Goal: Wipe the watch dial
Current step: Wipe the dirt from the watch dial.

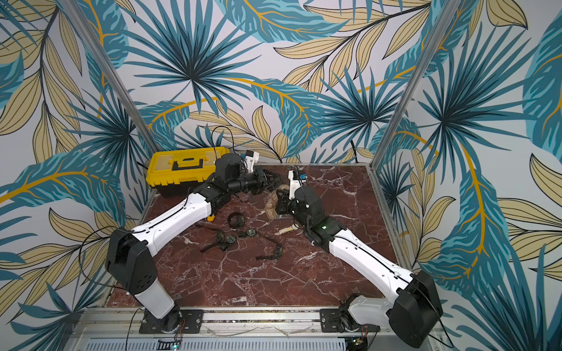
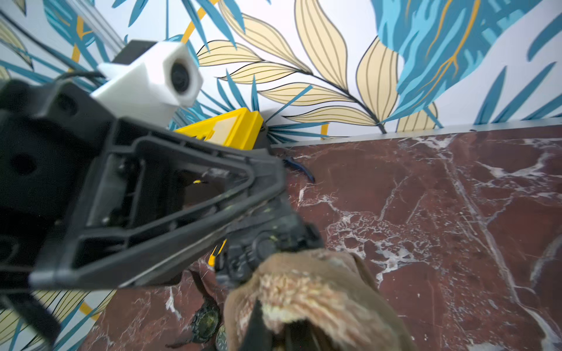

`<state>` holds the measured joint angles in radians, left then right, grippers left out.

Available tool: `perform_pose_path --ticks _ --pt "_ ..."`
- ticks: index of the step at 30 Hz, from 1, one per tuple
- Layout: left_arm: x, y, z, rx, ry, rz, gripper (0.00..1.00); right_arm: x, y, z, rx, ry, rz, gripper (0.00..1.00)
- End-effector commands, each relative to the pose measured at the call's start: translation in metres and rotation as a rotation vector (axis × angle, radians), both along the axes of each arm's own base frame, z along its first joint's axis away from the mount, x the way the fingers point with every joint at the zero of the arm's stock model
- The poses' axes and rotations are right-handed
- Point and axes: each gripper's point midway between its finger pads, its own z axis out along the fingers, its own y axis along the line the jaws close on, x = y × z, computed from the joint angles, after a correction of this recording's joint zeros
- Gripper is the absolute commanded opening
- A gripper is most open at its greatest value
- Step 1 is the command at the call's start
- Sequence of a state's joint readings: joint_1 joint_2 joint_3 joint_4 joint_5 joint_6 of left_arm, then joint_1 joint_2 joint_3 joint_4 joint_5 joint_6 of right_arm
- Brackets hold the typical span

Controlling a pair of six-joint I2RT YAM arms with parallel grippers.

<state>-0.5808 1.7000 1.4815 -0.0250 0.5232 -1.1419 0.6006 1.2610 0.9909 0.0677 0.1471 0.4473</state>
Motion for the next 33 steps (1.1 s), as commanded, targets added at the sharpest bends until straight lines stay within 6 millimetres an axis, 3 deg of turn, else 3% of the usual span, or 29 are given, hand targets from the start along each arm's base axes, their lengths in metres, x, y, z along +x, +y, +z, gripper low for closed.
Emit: perform_pose_path --ticks 1,5,7,12,15,21,25,29,33 --pt "-0.033 -0.015 0.017 -0.032 -0.002 -0.121 0.0 0.013 -0.019 -0.002 -0.005 -0.001 -0.109 0.0" --pt "-0.031 -0.018 0.035 -0.057 -0.026 -0.129 0.0 0.005 -0.013 -0.036 -0.01 0.08 -0.065 0.0" --pt "-0.03 -0.02 0.04 -0.064 -0.034 -0.131 0.0 -0.001 -0.003 -0.042 0.01 0.098 -0.011 0.0" --pt "-0.021 -0.025 0.034 -0.061 -0.017 -0.126 0.0 -0.018 0.027 -0.034 0.045 0.069 0.151 0.0" --pt "-0.018 -0.026 0.022 -0.05 0.008 -0.116 0.0 -0.026 0.037 -0.013 0.08 0.002 0.214 0.0" --pt "-0.023 -0.025 0.0 -0.02 0.042 -0.115 0.0 -0.025 0.02 0.036 0.12 -0.135 0.143 0.0" --pt "-0.03 -0.024 -0.011 -0.002 0.056 -0.12 0.0 -0.019 0.004 0.054 0.119 -0.179 0.065 0.0" --pt "-0.036 -0.022 -0.012 0.0 0.057 -0.126 0.0 -0.007 -0.019 0.044 0.082 -0.136 -0.063 0.0" --pt "-0.038 -0.02 -0.001 -0.012 0.035 -0.128 0.0 0.0 -0.044 0.015 0.036 -0.033 -0.198 0.0"
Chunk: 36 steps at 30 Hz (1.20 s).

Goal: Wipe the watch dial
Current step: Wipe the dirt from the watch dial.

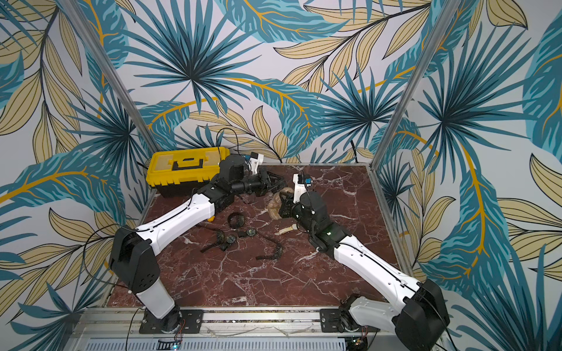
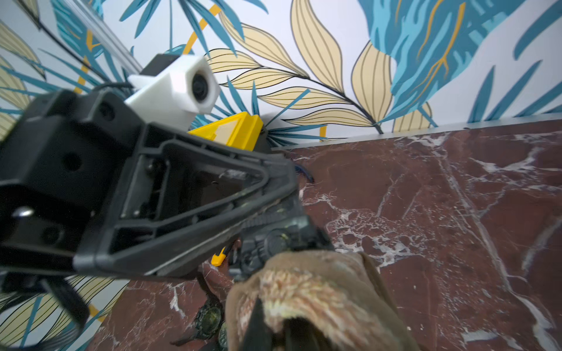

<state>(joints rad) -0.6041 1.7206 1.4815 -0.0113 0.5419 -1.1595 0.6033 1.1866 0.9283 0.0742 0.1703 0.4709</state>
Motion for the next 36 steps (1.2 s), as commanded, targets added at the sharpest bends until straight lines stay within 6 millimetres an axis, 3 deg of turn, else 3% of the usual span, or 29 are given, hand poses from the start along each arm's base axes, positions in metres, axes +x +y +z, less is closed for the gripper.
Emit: perform_pose_path --ticks 1,7,15,20,24,30,36 --pt "-0.031 -0.007 0.008 -0.008 0.009 -0.091 0.0 0.012 -0.035 0.007 0.005 -0.003 -0.185 0.0" --pt "-0.023 -0.004 0.016 -0.04 0.034 -0.107 0.0 -0.004 -0.039 -0.02 -0.013 0.057 -0.143 0.0" --pt "-0.018 -0.003 0.022 -0.079 0.093 -0.127 0.0 -0.047 -0.025 -0.043 -0.003 0.069 0.066 0.0" --pt "-0.021 -0.004 0.026 -0.091 0.109 -0.141 0.0 -0.065 -0.017 -0.024 0.079 -0.038 0.163 0.0" --pt "-0.021 -0.006 0.021 -0.09 0.126 -0.15 0.0 -0.066 -0.001 -0.006 0.085 -0.073 0.253 0.0" --pt "-0.021 -0.009 0.016 -0.083 0.131 -0.16 0.0 -0.055 0.013 0.018 0.093 -0.132 0.289 0.0" --pt "-0.026 -0.015 0.012 -0.074 0.126 -0.181 0.0 -0.032 0.016 0.025 0.086 -0.153 0.242 0.0"
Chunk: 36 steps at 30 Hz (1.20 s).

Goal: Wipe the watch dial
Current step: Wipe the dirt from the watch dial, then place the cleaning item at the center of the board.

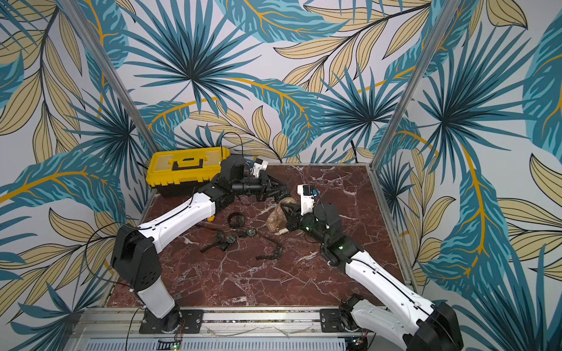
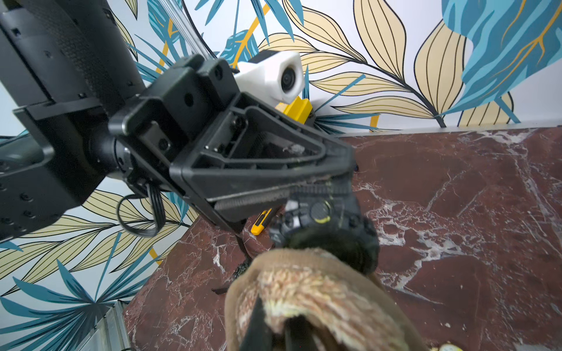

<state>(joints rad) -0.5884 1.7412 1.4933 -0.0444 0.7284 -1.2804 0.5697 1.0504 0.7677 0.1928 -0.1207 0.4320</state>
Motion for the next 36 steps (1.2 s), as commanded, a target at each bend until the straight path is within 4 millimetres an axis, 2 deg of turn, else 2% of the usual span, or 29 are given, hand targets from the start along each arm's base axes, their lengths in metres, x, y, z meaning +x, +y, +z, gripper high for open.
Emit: perform_pose_path --ticks 1,7,10,14,16,21,24,27,29,32,35,36 --pt "-0.007 -0.009 0.018 -0.025 -0.049 -0.045 0.0 0.016 -0.002 0.026 0.037 -0.086 -0.047 0.0" --pt "-0.013 -0.013 0.016 -0.021 -0.054 -0.066 0.0 0.044 -0.028 0.019 0.05 -0.062 -0.226 0.0" --pt "-0.014 -0.011 0.013 -0.004 -0.054 -0.062 0.0 0.057 -0.055 0.005 0.037 0.012 -0.373 0.0" --pt "-0.012 -0.007 0.01 0.042 -0.068 -0.048 0.0 0.066 -0.085 -0.022 0.093 0.154 -0.451 0.0" --pt "-0.009 -0.004 0.008 0.045 -0.064 -0.039 0.0 0.063 -0.09 -0.035 0.072 0.212 -0.455 0.0" --pt "-0.002 0.0 0.004 0.049 -0.051 -0.025 0.0 0.042 -0.107 -0.073 -0.019 0.369 -0.475 0.0" --pt "0.0 0.001 0.002 0.051 -0.045 -0.024 0.0 0.023 -0.124 -0.115 -0.102 0.527 -0.507 0.02" --pt "0.001 0.0 -0.001 0.052 -0.039 -0.028 0.0 0.008 -0.137 -0.149 -0.158 0.641 -0.531 0.06" --pt "0.002 0.001 -0.002 0.053 -0.037 -0.025 0.0 -0.002 -0.145 -0.167 -0.202 0.711 -0.547 0.13" --pt "0.002 0.003 -0.006 0.059 -0.029 -0.02 0.0 -0.015 -0.156 -0.186 -0.264 0.796 -0.574 0.33" --pt "0.002 0.005 -0.009 0.065 -0.025 -0.015 0.0 -0.023 -0.174 -0.187 -0.335 0.816 -0.637 0.54" --pt "0.003 0.006 -0.009 0.066 -0.026 -0.012 0.0 -0.024 -0.179 -0.182 -0.354 0.799 -0.654 0.65"
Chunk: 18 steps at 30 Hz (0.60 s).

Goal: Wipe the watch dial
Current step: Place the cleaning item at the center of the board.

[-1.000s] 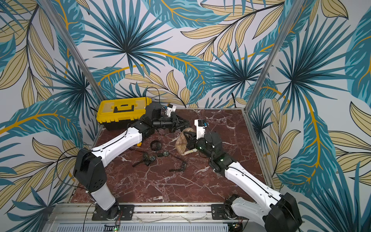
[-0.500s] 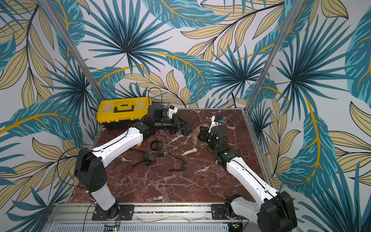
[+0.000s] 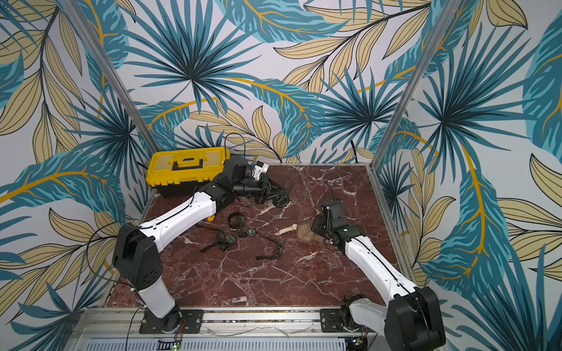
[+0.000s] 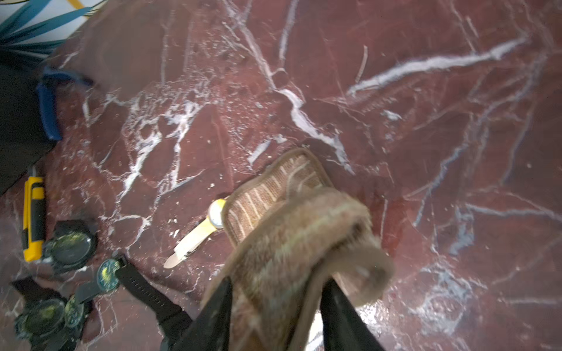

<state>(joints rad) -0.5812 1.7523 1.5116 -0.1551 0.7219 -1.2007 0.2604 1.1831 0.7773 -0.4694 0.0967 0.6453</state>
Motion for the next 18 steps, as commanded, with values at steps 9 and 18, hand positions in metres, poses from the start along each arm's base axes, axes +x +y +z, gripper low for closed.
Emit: perform_pose_path --ticks 9,18 --pt "0.011 0.008 0.003 -0.001 -0.03 0.012 0.0 -0.011 -0.018 0.009 -0.171 0.109 0.068 0.92" --pt "0.021 0.028 -0.004 0.012 -0.023 0.059 0.0 0.004 0.009 -0.041 -0.138 0.274 0.16 0.92"
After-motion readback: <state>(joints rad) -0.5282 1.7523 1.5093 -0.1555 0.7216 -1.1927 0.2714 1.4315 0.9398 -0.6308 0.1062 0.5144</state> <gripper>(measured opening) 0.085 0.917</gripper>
